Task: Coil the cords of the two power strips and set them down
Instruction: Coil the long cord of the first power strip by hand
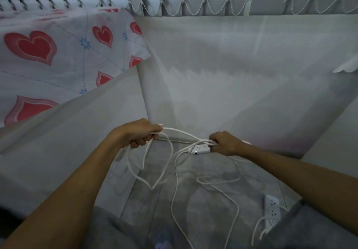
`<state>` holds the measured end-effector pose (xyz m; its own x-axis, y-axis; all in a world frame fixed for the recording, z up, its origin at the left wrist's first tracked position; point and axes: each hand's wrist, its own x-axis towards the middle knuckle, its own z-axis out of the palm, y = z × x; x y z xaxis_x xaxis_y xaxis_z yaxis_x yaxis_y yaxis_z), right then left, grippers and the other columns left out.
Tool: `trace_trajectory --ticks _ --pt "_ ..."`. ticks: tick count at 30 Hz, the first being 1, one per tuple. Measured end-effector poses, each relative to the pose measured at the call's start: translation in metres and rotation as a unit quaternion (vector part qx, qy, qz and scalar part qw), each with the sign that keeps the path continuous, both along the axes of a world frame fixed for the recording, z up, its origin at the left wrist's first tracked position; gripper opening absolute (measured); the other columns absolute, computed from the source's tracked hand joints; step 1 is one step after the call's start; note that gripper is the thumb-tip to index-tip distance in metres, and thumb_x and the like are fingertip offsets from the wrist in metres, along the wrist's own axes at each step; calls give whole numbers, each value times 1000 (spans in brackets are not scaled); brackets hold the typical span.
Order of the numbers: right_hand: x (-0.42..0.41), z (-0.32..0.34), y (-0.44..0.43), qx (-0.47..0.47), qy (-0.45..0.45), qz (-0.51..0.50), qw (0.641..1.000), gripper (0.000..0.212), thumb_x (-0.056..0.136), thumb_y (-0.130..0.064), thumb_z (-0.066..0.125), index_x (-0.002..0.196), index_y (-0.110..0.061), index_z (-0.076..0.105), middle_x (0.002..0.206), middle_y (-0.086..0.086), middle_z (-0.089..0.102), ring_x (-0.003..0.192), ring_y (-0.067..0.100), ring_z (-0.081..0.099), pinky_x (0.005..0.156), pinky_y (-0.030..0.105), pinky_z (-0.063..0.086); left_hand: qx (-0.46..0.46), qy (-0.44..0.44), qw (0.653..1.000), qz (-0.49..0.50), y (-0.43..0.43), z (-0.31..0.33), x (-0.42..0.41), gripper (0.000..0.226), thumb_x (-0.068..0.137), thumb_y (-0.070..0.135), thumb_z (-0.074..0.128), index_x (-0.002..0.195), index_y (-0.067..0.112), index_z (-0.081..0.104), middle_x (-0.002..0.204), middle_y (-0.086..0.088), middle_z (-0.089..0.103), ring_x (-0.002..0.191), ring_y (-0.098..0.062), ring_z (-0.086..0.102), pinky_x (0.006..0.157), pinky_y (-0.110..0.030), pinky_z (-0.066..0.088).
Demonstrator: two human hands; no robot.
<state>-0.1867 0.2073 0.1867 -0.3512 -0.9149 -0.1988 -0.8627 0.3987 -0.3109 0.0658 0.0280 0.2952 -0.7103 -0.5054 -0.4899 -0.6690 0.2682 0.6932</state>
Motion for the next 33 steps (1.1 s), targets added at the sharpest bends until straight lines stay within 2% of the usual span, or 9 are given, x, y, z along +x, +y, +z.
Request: trace_trajectory --ticks 2,4,8,11,14,16,19,22,33 --pt "-7 2 4 -68 -66 20 995 38 83 -17 69 120 -26 65 101 -3 73 89 0 64 77 17 45 -27 -8 1000 6 -7 -6 4 43 99 47 46 72 15 50 50 4 28 40 -10 20 43 -19 16" --pt "-7 10 12 -114 -144 23 983 34 87 -13 70 116 -31 68 91 -11 74 80 -14 60 74 11 42 -43 -13 999 11 -12 -12 7 43 99 46 45 72 14 50 49 4 30 40 -11 22 43 -20 17" --pt "-6 23 27 -165 -325 -19 931 19 88 2 66 87 -15 73 82 -7 74 79 2 64 74 17 46 -33 -30 999 17 -15 -19 12 44 100 47 44 71 14 48 49 4 27 40 -11 19 44 -19 16" --pt "-12 22 29 -220 -426 -86 873 15 90 4 61 93 -6 71 100 11 76 94 16 68 82 28 47 -14 -43 999 16 -14 -20 13 42 100 45 44 70 15 47 50 4 25 40 -11 17 45 -18 15" --pt "-26 22 29 -268 -533 -195 778 18 96 -2 52 100 -14 65 114 5 72 106 23 67 86 41 45 -14 -65 998 9 -13 -21 13 38 100 41 44 73 14 48 50 4 26 40 -12 18 46 -18 16" --pt "-38 25 34 -304 -546 -259 736 18 100 -9 49 103 -20 64 112 5 71 108 28 66 88 46 45 -9 -87 996 3 -14 -21 16 35 98 39 45 75 13 50 51 3 26 40 -12 18 45 -18 16" --pt "-50 19 41 -323 -530 -323 715 19 102 -13 49 113 -20 63 104 8 71 99 34 67 85 49 51 18 -97 995 -7 -13 -21 20 35 99 40 43 78 14 50 53 3 23 40 -11 15 43 -16 15" --pt "-49 12 43 -305 -500 -343 735 20 101 -12 52 118 -16 62 101 13 71 87 34 68 78 46 55 46 -85 995 -21 -7 -13 18 36 100 40 41 75 15 49 53 3 20 40 -10 12 42 -17 12" --pt "-35 7 39 -114 -309 -179 927 15 94 -4 60 97 -13 72 87 16 73 65 18 67 53 25 50 153 14 987 -46 12 15 13 39 100 37 39 68 17 49 48 6 18 37 -8 10 44 -20 3"
